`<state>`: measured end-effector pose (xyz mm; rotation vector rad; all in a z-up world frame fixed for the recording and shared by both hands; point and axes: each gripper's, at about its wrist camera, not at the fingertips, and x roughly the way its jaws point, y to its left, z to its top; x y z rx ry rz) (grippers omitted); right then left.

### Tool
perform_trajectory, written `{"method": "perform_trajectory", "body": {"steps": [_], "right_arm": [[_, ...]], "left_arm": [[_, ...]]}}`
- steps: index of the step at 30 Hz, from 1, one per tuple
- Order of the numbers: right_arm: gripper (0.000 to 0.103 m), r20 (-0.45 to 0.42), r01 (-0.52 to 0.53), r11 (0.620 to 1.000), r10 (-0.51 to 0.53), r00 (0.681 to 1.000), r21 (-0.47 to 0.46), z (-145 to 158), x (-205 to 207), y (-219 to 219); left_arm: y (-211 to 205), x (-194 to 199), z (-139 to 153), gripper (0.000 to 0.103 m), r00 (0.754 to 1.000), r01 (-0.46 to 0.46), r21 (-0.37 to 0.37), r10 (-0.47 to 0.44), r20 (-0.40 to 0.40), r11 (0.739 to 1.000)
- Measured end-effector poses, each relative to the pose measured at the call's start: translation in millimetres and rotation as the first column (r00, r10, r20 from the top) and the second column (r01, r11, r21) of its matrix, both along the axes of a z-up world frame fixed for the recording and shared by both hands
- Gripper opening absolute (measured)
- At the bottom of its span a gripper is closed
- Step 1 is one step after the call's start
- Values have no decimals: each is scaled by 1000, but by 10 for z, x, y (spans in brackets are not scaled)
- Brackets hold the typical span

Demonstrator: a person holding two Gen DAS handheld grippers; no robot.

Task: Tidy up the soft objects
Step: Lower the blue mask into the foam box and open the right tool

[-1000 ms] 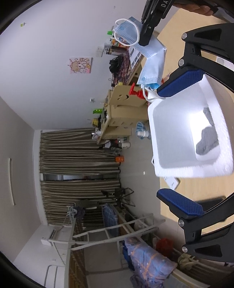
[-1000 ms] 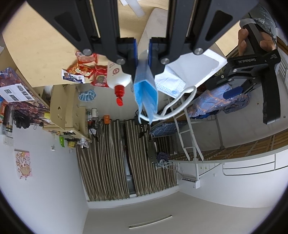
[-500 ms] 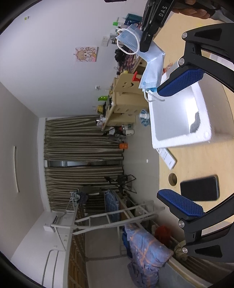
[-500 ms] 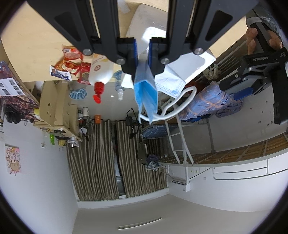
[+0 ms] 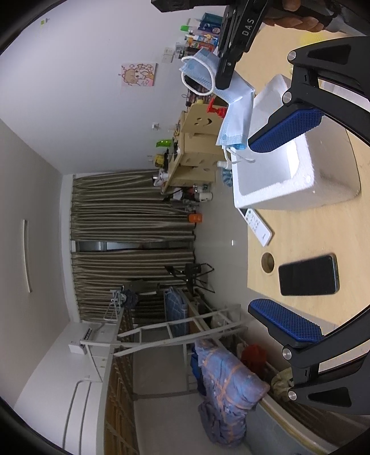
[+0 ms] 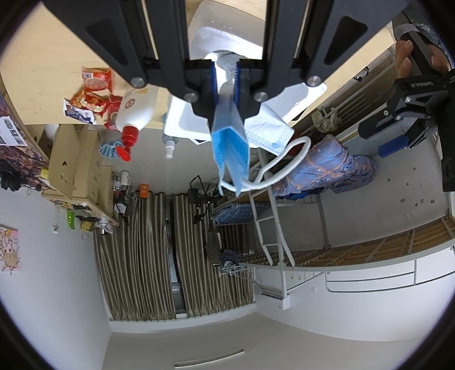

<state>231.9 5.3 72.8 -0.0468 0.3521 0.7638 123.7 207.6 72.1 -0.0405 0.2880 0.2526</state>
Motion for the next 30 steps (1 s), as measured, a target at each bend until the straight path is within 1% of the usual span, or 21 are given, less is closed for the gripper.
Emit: {"method": "perform_trajectory", "body": {"steps": [12, 24, 25, 26, 27, 28, 29, 30], "right_arm": [[12, -30, -21, 999, 20, 999, -33, -69, 107, 256], [12, -56, -12, 998, 9, 998, -57, -111, 190, 346], [15, -59, -10, 998, 6, 998, -57, -110, 194, 347], [28, -63, -7, 998, 4, 998, -58, -111, 200, 346], [38, -65, -8, 998, 4, 998, -58, -107, 194, 357], [61, -64, -8, 998, 4, 998, -56, -107, 189, 355], [72, -60, -10, 999, 7, 998, -49, -103, 176, 350], [73, -52, -10, 999, 8, 999, -38, -96, 157, 338]], "left_arm": [[169, -148, -46, 103, 999, -41, -15, 41, 2, 999], [197, -131, -51, 103, 999, -40, -30, 40, 3, 999], [201, -125, -56, 103, 999, -39, -32, 39, 2, 999], [219, -135, -65, 103, 999, -37, -33, 37, 2, 999], [240, -141, -61, 103, 999, -37, -33, 37, 2, 999], [240, -141, -61, 103, 999, -38, -32, 38, 2, 999], [238, -135, -60, 103, 999, -39, -33, 39, 2, 999], [237, -130, -59, 103, 999, -38, -35, 39, 1, 999]]}}
